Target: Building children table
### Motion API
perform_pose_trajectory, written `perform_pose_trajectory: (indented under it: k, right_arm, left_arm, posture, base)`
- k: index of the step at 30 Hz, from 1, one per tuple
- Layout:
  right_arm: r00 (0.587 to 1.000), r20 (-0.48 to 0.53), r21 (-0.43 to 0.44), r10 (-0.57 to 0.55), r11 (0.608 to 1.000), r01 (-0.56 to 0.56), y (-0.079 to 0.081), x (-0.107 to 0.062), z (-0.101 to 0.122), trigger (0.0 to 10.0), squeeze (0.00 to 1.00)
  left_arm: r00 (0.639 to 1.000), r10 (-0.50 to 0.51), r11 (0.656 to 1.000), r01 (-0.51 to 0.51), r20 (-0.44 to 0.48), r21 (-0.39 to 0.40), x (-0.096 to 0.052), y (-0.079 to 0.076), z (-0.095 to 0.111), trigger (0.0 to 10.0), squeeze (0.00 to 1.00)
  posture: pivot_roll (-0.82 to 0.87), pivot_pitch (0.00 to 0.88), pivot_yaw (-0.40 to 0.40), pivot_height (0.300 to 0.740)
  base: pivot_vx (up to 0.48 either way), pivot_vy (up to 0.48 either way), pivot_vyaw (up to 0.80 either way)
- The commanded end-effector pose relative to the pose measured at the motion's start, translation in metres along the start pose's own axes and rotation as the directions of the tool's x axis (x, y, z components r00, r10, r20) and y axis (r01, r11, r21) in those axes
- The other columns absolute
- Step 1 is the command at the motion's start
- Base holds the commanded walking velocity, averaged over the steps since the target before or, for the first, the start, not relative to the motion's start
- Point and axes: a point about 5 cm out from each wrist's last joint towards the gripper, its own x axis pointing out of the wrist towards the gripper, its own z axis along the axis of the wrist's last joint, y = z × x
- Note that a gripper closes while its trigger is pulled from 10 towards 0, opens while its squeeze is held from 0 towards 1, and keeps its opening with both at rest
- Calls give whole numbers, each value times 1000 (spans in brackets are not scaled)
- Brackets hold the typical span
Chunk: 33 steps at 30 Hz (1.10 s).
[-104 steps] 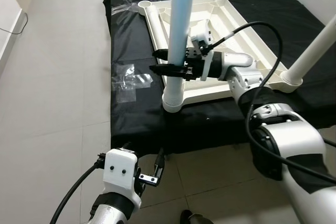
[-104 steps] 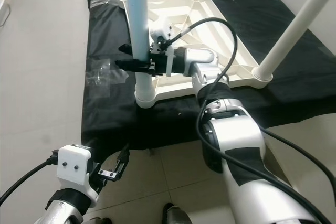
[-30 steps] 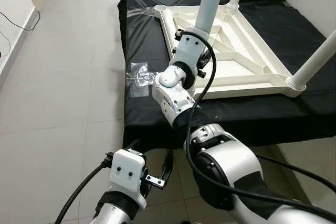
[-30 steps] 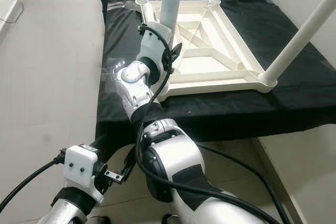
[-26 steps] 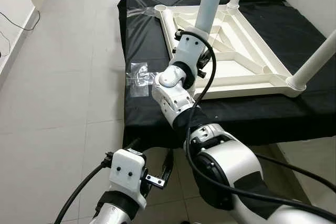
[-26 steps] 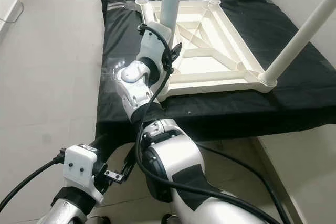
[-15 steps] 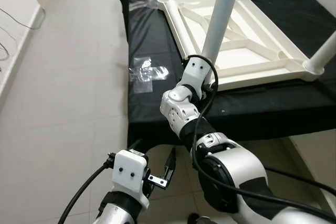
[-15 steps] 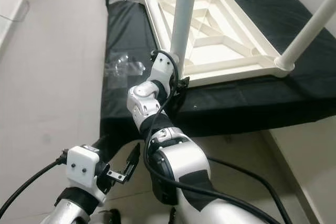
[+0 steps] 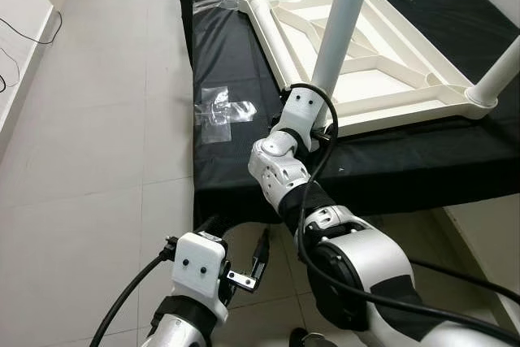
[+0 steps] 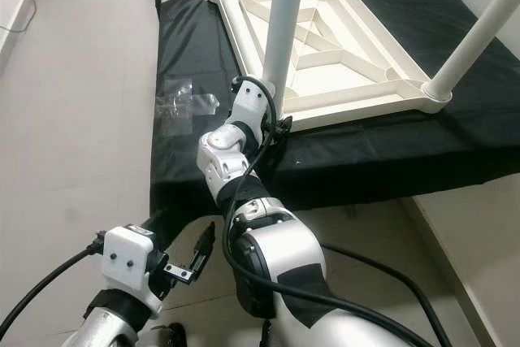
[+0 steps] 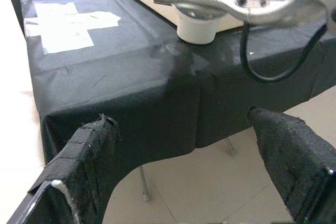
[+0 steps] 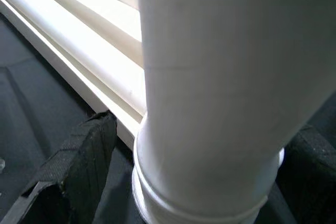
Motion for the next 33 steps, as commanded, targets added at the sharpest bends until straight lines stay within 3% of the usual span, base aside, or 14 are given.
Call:
perform_pose_trajectory:
  k: [1,8,16,21,24,26,30,32,33]
  right_arm:
    - [998,-57,0,26,1000,-26,5,-11,-15,10000,0]
    - [993,-79,-68,90,993,-96,-10,-6,-34,10000,0]
    - [961,-121,-116,250,958,-263,-25,-18,-58,10000,0]
    - [952,-127,-149,279,943,-296,-36,-19,-63,10000,0]
    - [923,-146,-189,357,905,-380,-56,-18,-62,10000,0]
    - [923,-146,-189,357,905,-380,-56,-18,-62,10000,0]
    - [832,-195,-255,519,792,-554,-77,-29,-80,10000,0]
    - [832,-195,-255,519,792,-554,-77,-29,-80,10000,0]
    - [805,-226,-245,548,769,-591,-83,-32,-84,10000,0]
  left_arm:
    - [1000,-2,1000,2,-26,2,-2,1,-6,10000,0]
    - [1000,-1,1000,1,-28,14,2,8,-11,10000,0]
    - [1000,7,1000,-6,-30,23,4,13,-15,10000,0]
    - [999,2,1000,-1,-32,26,5,13,-17,10000,0]
    - [1000,-1,999,2,-31,34,8,16,-19,10000,0]
    - [1000,-1,999,2,-31,34,8,16,-19,10000,0]
    - [999,4,998,-1,-38,59,11,23,-24,10000,0]
    - [999,4,998,-1,-38,59,11,23,-24,10000,0]
    - [999,8,998,-5,-43,65,12,25,-25,10000,0]
  posture:
    - [112,200,-7,740]
    - [100,162,1,740]
    - [94,136,-1,740]
    - [86,126,2,740]
    - [75,108,6,740]
    - [75,108,6,740]
    - [56,84,15,740]
    - [56,84,15,740]
    - [57,69,23,740]
  base:
    - [0,0,0]
    - [0,0,0]
    - [0,0,0]
    - [0,0,0]
    - [0,0,0]
    - [0,0,0]
    - [0,0,0]
    - [0,0,0]
    - [0,0,0]
